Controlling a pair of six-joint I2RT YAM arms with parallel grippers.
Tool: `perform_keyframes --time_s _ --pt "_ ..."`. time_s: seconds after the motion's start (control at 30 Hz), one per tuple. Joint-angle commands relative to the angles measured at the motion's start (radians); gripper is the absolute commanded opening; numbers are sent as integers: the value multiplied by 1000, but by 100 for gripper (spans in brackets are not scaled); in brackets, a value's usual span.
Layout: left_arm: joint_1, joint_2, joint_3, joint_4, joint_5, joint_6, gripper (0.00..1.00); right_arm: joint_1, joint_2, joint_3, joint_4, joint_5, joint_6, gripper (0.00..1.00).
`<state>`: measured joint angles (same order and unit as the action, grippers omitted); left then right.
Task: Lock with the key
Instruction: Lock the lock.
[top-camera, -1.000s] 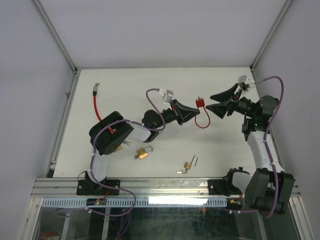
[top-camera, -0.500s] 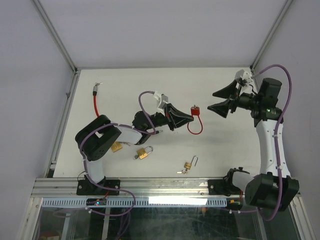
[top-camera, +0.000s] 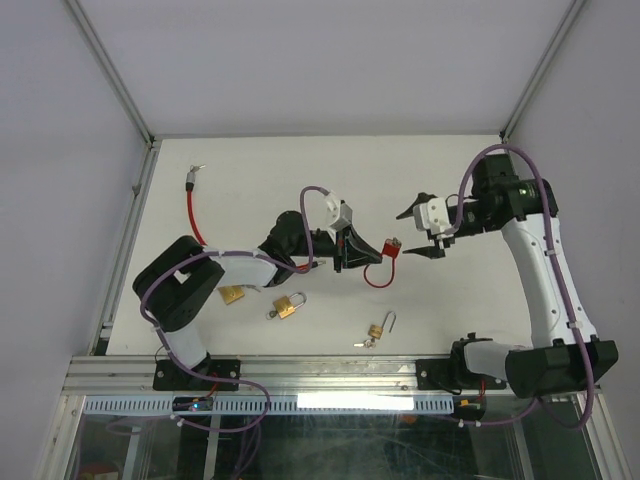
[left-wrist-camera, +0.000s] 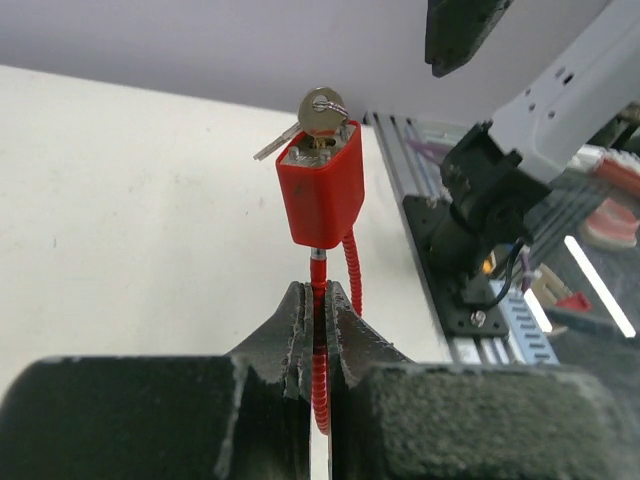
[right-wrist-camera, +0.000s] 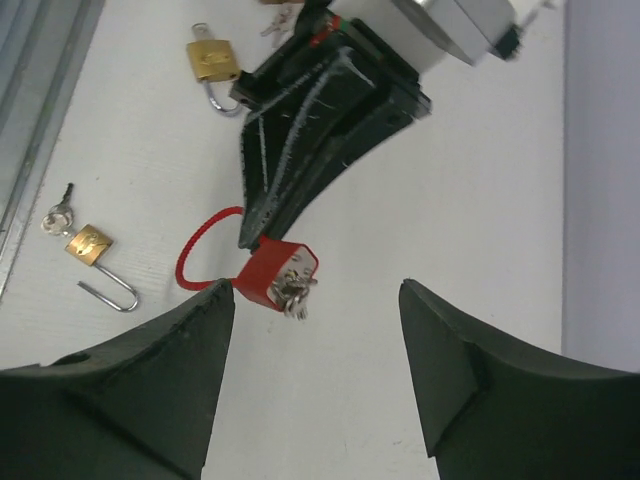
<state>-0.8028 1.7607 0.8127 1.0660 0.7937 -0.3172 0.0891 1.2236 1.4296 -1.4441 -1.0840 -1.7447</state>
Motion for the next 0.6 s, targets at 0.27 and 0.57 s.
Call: perform_keyframes --time_s 0.27,0.57 --pt "70 -112 53 -292 116 265 0 160 94 52 -89 151 -80 53" --pt "70 -118 60 -328 157 287 0 181 175 100 -89 105 -70 51"
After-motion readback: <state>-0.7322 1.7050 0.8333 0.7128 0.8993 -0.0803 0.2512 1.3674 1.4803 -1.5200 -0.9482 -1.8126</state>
